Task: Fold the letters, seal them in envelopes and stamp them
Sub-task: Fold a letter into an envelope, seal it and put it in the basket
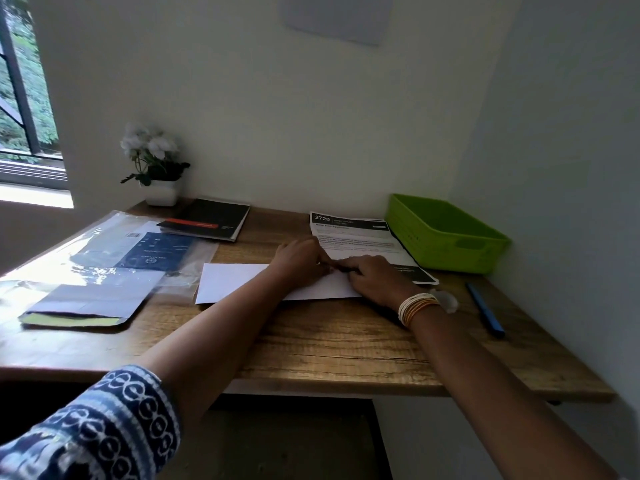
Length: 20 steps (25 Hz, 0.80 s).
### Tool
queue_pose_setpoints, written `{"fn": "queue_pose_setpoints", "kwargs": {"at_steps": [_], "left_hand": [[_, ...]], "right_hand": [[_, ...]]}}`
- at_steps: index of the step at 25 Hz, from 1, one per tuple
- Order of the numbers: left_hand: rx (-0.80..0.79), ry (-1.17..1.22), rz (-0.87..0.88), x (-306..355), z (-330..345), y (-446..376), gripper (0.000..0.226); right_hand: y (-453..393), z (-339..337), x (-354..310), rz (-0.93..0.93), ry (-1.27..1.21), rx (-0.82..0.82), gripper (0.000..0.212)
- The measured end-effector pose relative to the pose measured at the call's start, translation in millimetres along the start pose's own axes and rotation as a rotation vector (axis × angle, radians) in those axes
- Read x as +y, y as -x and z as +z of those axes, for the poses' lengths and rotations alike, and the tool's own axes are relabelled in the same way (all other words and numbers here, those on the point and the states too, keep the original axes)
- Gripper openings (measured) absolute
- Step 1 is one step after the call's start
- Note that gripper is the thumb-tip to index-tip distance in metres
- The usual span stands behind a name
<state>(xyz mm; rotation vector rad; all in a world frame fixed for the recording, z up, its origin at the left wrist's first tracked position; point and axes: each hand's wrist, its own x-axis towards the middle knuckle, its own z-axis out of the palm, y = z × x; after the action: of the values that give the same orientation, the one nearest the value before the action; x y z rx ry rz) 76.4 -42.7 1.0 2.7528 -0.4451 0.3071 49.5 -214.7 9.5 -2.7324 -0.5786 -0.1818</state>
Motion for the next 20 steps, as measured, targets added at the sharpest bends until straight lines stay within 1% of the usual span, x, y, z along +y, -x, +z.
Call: {"fn": "queue_pose_setpoints", "kwargs": {"at_steps": [2,4,9,12,15,16,18,20], "left_hand": [[0.013,0.027,-0.006,1.6,0.1,1.5,0.030],[0.024,0.032,-0.022,3.1,0.1,2.4,0.029],[0.004,0.035,-0.105,7.4,0.2,3.3,0.035],[0.014,0.032,-0.086,9.6,-0.6,8.9,0.033],[0.049,-0.039,-0.022,9.5,0.2,13.9,0.032],[0.052,-0.062,0.002,9.1,0.6,14.1,0.035],[0.043,-0.089,0.047,7.9,1.4,13.1,0.038],[0.030,-0.118,0.068,7.2,2.4,11.8,0.034]], "right_hand": [[3.4,0.7,-2.3,0.001,0.109,-0.069,0.048],[7.0,0.6,-3.6,0.006,0.183,-0.098,0.048],[22.1,-5.0,-7.4,-0.014,0.300,-0.106,0.050],[32.0,-5.9,-8.3,-0.024,0.284,-0.060,0.046],[34.7,-0.5,-7.8,-0.008,0.185,0.046,0.045],[34.4,0.7,-8.6,-0.006,0.150,0.053,0.046],[33.2,2.1,-11.1,-0.004,0.124,0.013,0.046],[33.0,2.4,-13.2,-0.015,0.142,-0.024,0.044]]}}
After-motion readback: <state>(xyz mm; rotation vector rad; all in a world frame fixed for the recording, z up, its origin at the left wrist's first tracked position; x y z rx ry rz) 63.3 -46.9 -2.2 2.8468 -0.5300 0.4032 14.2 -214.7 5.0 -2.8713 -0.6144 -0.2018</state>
